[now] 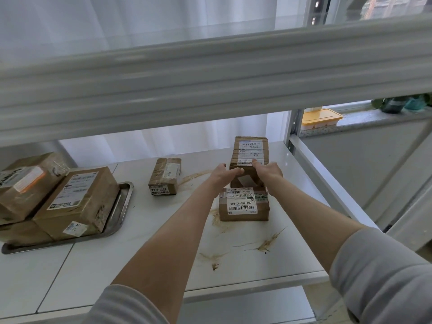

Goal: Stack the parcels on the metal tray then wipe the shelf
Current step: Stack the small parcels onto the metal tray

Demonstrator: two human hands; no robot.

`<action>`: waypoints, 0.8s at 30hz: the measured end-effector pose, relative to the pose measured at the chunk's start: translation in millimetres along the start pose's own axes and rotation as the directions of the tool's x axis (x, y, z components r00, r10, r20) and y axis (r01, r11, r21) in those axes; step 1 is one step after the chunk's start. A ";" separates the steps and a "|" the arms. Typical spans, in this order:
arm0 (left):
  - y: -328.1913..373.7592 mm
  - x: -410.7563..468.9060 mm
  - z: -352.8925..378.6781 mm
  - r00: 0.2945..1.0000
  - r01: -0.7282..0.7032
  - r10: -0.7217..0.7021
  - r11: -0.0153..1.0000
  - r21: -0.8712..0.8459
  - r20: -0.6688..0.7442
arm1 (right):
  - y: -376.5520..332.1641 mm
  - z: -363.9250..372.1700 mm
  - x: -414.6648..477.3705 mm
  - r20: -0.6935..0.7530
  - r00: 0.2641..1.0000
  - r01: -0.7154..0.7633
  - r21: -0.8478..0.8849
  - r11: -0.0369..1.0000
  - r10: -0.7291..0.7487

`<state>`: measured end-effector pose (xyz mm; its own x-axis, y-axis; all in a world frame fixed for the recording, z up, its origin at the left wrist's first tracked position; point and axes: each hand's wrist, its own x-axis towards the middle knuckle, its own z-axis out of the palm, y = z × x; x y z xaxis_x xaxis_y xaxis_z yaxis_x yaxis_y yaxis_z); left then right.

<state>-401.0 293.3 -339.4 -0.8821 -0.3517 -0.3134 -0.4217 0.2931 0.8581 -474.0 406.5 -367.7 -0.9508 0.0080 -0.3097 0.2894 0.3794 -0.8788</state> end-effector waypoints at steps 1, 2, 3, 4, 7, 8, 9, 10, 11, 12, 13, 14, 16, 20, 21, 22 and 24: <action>0.1 -0.1 -0.5 1.000 -0.004 0.004 1.000 -0.025 0.030 | -0.6 1.5 1.1 0.012 1.000 0.001 0.011 1.000 -0.001; -0.9 0.2 -1.7 0.999 -0.009 0.011 0.999 -0.049 0.046 | -1.4 2.7 1.4 0.025 1.000 0.004 0.021 1.000 -0.004; -3.2 1.6 -3.6 0.999 -0.008 0.012 0.997 -0.078 0.042 | -2.0 3.9 1.5 0.033 0.999 0.009 0.029 1.000 -0.010; -5.0 1.0 -6.3 1.000 -0.007 0.010 0.994 -0.109 0.026 | -2.8 5.1 0.8 0.035 0.999 0.017 0.037 0.999 -0.018; -6.8 -0.5 -19.1 0.997 -0.030 0.016 0.977 -0.212 -0.070 | -7.3 10.6 -1.3 0.037 0.996 0.076 0.045 0.996 -0.078; -6.2 -1.9 -23.8 0.994 -0.044 0.018 0.968 -0.248 -0.106 | -9.5 12.5 -2.9 0.045 0.995 0.087 0.060 0.994 -0.090; -5.7 -3.5 -28.5 0.990 -0.058 0.019 0.960 -0.273 -0.142 | -12.0 15.1 -4.8 0.055 0.994 0.094 0.083 0.992 -0.099; -5.6 -5.5 -33.5 0.984 -0.067 0.016 0.956 -0.287 -0.178 | -14.8 17.8 -7.4 0.067 0.992 0.100 0.105 0.989 -0.108; -5.7 -7.4 -38.6 0.978 -0.076 0.012 0.952 -0.297 -0.210 | -18.0 21.0 -10.7 0.076 0.990 0.107 0.124 0.986 -0.117; -5.9 -9.6 -42.8 0.969 -0.087 0.009 0.947 -0.308 -0.246 | -21.5 23.3 -15.2 0.087 0.988 0.110 0.146 0.983 -0.124; -7.3 -12.3 -48.5 0.958 -0.102 0.008 0.944 -0.314 -0.286 | -25.8 26.3 -20.7 0.102 0.986 0.112 0.170 0.979 -0.131; -8.1 -16.2 -53.8 0.946 -0.118 0.013 0.943 -0.310 -0.323 | -29.8 29.1 -25.9 0.117 0.984 0.111 0.195 0.975 -0.135; -11.2 -25.2 -65.6 0.919 -0.145 0.024 0.949 -0.281 -0.393 | -38.4 35.8 -36.5 0.140 0.979 0.113 0.235 0.966 -0.148; -22.3 -46.1 -87.2 0.890 -0.184 0.058 0.953 -0.240 -0.452 | -54.1 52.0 -58.4 0.222 0.961 0.101 0.271 0.957 -0.164; -25.5 -53.6 -92.0 0.889 -0.186 0.066 0.956 -0.227 -0.453 | -56.8 56.6 -64.1 0.244 0.956 0.094 0.266 0.960 -0.161; -29.9 -60.1 -97.0 0.888 -0.185 0.072 0.960 -0.209 -0.455 | -59.2 61.2 -69.7 0.256 0.952 0.101 0.250 0.963 -0.166; -38.6 -73.2 -109.7 0.889 -0.167 0.064 0.967 -0.193 -0.453 | -63.3 70.3 -81.4 0.271 0.946 0.128 0.195 0.972 -0.180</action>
<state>-297.0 210.1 -305.0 -0.7158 -0.6972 -0.0396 -0.2195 0.1708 0.9605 -407.2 316.8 -312.5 -0.9210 -0.3116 -0.2336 0.1808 0.1891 -0.9652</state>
